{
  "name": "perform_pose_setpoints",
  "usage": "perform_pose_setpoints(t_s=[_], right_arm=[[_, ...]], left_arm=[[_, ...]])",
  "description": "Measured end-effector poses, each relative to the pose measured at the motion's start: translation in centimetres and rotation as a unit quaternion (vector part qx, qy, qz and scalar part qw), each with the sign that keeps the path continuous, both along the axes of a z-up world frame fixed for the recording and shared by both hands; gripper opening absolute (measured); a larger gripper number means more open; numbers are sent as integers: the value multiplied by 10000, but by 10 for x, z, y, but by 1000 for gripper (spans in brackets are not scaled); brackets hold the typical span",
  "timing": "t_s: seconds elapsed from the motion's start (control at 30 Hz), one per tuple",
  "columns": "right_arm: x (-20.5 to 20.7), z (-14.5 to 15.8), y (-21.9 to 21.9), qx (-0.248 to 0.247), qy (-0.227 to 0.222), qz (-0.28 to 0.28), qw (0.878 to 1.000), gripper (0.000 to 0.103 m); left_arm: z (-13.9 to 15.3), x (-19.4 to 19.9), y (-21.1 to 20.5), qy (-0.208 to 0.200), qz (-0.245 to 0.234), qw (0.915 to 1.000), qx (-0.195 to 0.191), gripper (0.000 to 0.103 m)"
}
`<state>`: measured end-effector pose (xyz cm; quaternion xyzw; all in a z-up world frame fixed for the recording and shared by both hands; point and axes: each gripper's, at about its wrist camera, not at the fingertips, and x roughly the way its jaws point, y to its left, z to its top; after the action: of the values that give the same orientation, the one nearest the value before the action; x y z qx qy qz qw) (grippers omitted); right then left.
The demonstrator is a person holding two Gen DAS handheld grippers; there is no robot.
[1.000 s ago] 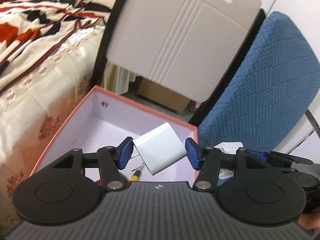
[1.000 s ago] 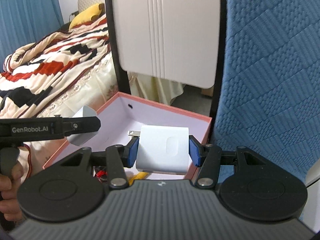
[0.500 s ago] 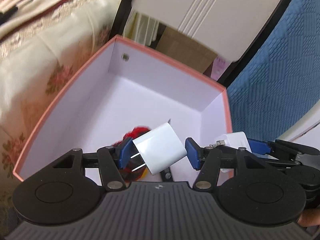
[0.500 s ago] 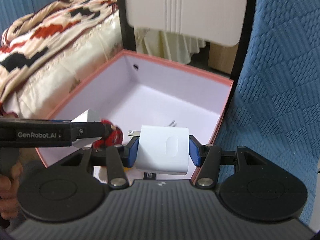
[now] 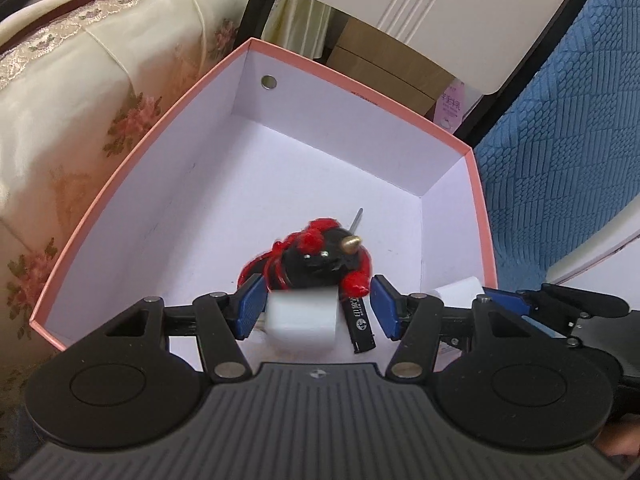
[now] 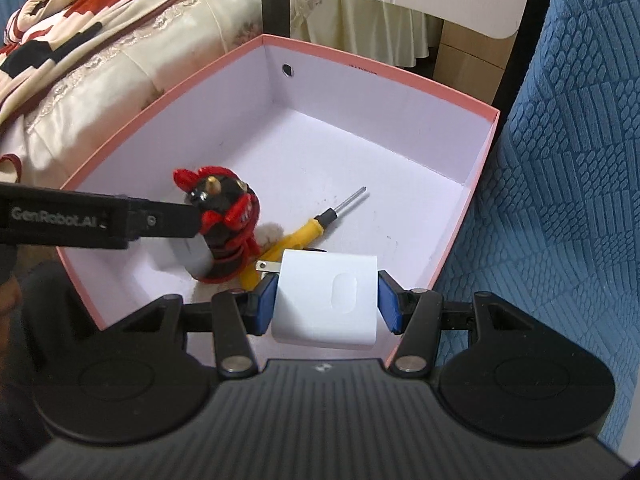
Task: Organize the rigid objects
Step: 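Open the left tool dropping its charger while the right tool releases its charger into the box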
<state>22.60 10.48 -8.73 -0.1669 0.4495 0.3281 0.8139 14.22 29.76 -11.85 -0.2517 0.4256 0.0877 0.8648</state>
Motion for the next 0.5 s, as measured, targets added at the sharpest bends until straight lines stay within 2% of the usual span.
perform_pose_setpoints(t_s=[0.33,0.5], right_arm=[[1,-3,2,-71,32,-17,10000,55],[2,9,0,79,-5,-39,10000,55]], left_arm=[[7,-3,-3,-17,-17,9999,128,64],[25,-11,-2,-200,81,9995,227,64]])
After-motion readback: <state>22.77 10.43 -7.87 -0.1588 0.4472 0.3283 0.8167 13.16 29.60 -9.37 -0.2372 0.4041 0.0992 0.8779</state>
